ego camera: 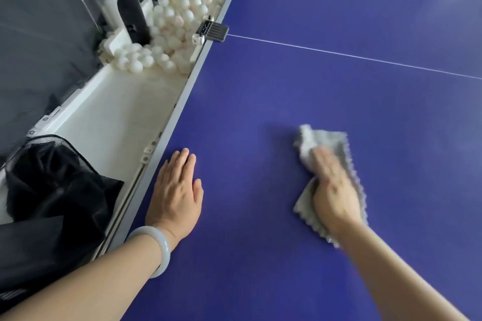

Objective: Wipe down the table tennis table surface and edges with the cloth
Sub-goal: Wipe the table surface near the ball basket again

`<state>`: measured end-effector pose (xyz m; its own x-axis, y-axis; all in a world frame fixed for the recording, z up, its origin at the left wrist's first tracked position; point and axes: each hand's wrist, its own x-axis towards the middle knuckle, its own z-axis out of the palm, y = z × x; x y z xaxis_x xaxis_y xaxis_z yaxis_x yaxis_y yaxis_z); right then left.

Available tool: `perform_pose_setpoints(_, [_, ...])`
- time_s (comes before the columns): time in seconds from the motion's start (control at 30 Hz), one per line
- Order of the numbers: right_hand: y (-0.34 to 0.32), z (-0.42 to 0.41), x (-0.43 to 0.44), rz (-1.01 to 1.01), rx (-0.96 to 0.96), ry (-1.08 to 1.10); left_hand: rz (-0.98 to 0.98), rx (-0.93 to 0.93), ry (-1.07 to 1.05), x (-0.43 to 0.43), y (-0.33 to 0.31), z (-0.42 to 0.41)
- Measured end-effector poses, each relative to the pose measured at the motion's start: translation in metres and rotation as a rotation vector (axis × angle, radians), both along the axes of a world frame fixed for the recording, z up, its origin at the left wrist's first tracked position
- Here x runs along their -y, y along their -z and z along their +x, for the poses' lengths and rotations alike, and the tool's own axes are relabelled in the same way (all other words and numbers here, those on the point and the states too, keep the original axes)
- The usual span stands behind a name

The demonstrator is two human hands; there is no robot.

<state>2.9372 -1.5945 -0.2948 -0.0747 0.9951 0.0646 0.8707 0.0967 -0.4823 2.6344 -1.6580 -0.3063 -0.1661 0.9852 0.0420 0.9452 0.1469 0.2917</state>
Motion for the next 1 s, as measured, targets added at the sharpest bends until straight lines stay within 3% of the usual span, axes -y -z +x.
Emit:
perform_pose_setpoints(0.07, [0.000, 0.007, -0.027, -0.008, 0.048, 0.199, -0.001, -0.004, -0.001, -0.001, 0.000, 0.000])
perform_pose_setpoints(0.17, [0.004, -0.041, -0.011, 0.028, 0.017, 0.122, 0.000, -0.008, -0.001, 0.002, 0.001, 0.000])
perform_pose_setpoints(0.23, [0.010, -0.082, 0.031, 0.057, -0.060, -0.156, 0.004, -0.003, -0.001, 0.002, 0.000, 0.000])
perform_pose_setpoints(0.3, [0.012, -0.095, 0.060, 0.064, 0.014, -0.487, 0.003, 0.001, 0.002, 0.002, -0.001, 0.001])
perform_pose_setpoints(0.37, [0.010, -0.071, 0.042, 0.005, 0.040, -0.557, -0.003, -0.001, 0.006, 0.001, -0.002, 0.002])
perform_pose_setpoints(0.53, [0.005, -0.011, -0.045, -0.064, 0.067, -0.012, 0.006, -0.005, -0.002, 0.000, -0.002, 0.003])
perform_pose_setpoints(0.6, [0.008, -0.028, -0.046, -0.044, 0.051, 0.081, 0.009, -0.007, 0.004, 0.000, -0.001, 0.004])
perform_pose_setpoints(0.67, [0.013, -0.065, -0.015, -0.006, 0.006, -0.052, 0.003, -0.007, -0.002, 0.003, -0.001, 0.004])
perform_pose_setpoints(0.77, [0.018, -0.105, 0.049, 0.041, 0.028, -0.520, 0.002, 0.022, -0.006, 0.003, -0.001, 0.003])
perform_pose_setpoints(0.87, [0.011, -0.095, 0.020, 0.061, 0.064, -0.752, 0.016, 0.027, -0.005, 0.003, -0.001, 0.002])
perform_pose_setpoints(0.93, [0.007, -0.081, -0.037, 0.063, 0.079, -0.628, 0.011, 0.006, -0.006, 0.003, 0.000, 0.003])
perform_pose_setpoints(1.0, [0.004, -0.068, -0.103, 0.029, 0.087, -0.283, 0.002, -0.012, -0.007, 0.004, 0.001, 0.003])
